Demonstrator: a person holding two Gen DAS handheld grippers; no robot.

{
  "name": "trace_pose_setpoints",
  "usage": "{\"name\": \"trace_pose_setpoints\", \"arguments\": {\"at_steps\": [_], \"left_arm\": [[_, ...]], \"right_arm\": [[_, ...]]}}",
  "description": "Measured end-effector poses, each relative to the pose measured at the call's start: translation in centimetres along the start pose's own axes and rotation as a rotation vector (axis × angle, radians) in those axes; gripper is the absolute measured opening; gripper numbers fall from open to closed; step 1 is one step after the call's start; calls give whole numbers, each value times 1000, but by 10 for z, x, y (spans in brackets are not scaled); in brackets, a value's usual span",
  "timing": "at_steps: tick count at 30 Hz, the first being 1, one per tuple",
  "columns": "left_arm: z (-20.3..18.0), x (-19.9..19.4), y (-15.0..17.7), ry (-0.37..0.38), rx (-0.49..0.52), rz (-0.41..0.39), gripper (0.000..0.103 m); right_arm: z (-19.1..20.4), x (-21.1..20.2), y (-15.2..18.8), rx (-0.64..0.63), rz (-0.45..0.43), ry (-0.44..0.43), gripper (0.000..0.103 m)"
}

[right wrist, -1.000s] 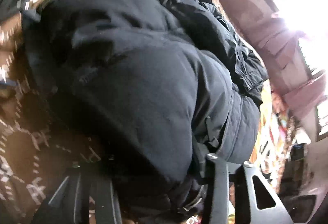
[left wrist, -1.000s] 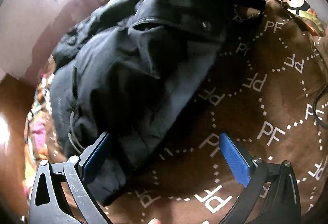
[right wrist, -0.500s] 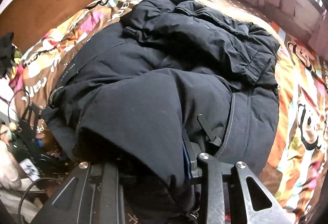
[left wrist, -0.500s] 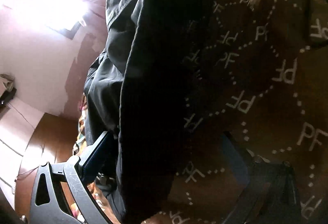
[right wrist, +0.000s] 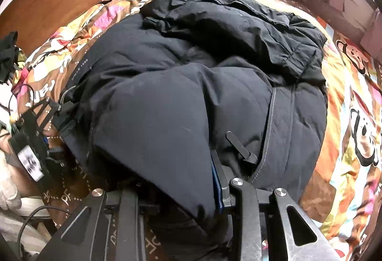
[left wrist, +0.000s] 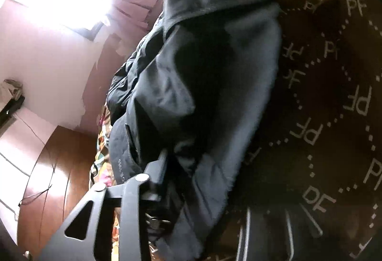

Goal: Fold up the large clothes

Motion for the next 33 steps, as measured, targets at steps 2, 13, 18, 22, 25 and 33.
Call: {"name": "trace_pose_setpoints", "arguments": {"at_steps": [2,13,18,22,25,33], "left_arm": [[9,1,-2,14,-11,1,22],[97,-28,-32,41,-235,-65,8],[130,-40,-65,16,-345,-127,7],[141,-42,-89,25,-399,-136,7],[157,-33,-101,43,-429,-126,6],[180,-18,-127,85,-516,-97,6]], "right_arm": [[-1,0,6,1,0,4,30],[-1,-5,31,6,-24,-11,32],[2,-14,42,-1,-63,-19,38],[7,-25,47,-10,-124,-19,51],[13,-33,50,-25,-170,-27,67],[30,-35,50,-138,-218,74,80]]}}
Point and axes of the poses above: each gripper's, at about its wrist camera, not at the fingertips, and x roughly the way its jaws point, z to its left, y to its underside, the point moved 4 cm from there along x, roughly the way its jaws point, and after that the axes turned 5 degrees about -z, right-handed, at the moved point
